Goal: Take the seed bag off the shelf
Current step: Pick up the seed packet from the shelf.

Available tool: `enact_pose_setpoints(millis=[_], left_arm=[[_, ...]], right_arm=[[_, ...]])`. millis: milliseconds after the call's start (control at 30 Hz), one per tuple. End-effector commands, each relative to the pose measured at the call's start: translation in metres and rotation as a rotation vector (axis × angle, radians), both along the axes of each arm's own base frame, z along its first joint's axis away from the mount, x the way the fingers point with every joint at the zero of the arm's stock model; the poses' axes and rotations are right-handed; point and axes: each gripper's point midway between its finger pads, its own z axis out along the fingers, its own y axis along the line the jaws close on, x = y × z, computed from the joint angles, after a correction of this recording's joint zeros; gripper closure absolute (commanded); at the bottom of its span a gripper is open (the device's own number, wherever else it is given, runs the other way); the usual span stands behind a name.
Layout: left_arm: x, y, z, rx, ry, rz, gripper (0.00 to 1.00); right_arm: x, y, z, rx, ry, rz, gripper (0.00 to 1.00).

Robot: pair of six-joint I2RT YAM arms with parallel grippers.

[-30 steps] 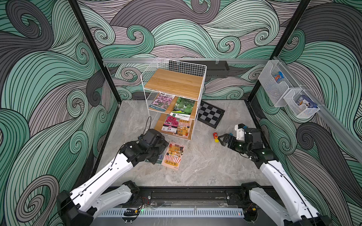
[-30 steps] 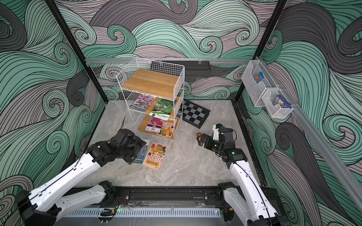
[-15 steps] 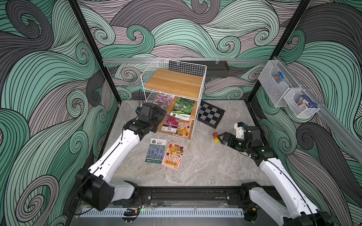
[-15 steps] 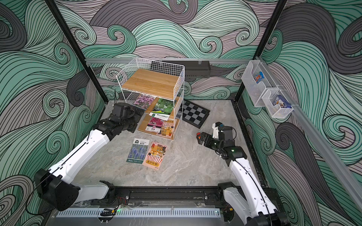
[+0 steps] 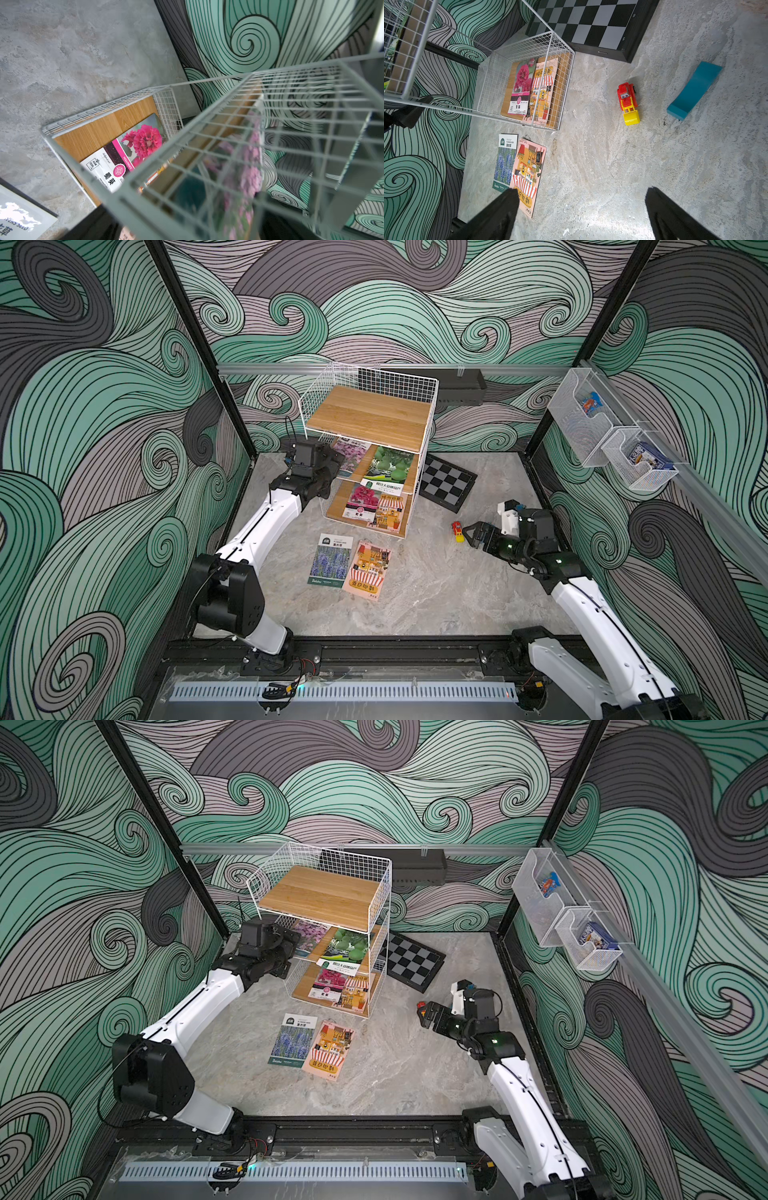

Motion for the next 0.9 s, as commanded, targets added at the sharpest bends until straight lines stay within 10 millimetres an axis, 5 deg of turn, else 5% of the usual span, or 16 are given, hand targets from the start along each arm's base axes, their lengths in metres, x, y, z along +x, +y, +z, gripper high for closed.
enact_pose_setpoints(millis=[0,233,533,700,767,867], left_arm=[[0.001,-0.009,-0.002,-0.034,0.016,-0.040,0.04],[-0.025,-0.016,-0.016,-0.074,0.107,-0.086,0.27],[-0.053,-0.006,0.001,-0.058,0.099,-0.084,0.34],[-0.057,0.000,0.014,-0.058,0.049,-0.066,0.63],[-0.055,0.001,0.019,-0.058,0.029,-0.062,0.66],[-0.054,0.003,0.030,-0.053,0.007,-0.065,0.88]], right_arm=[[0.003,0.002,0.012,0.001,-0.025,0.013,0.01],[0.004,0.002,0.011,0.000,-0.020,0.006,0.01],[0.004,0.001,0.010,0.000,-0.016,-0.002,0.01],[0.004,0.001,0.012,0.002,-0.022,-0.003,0.01],[0.003,0.001,0.013,0.005,-0.026,-0.004,0.01],[0.001,0.001,0.013,0.007,-0.027,-0.006,0.01]])
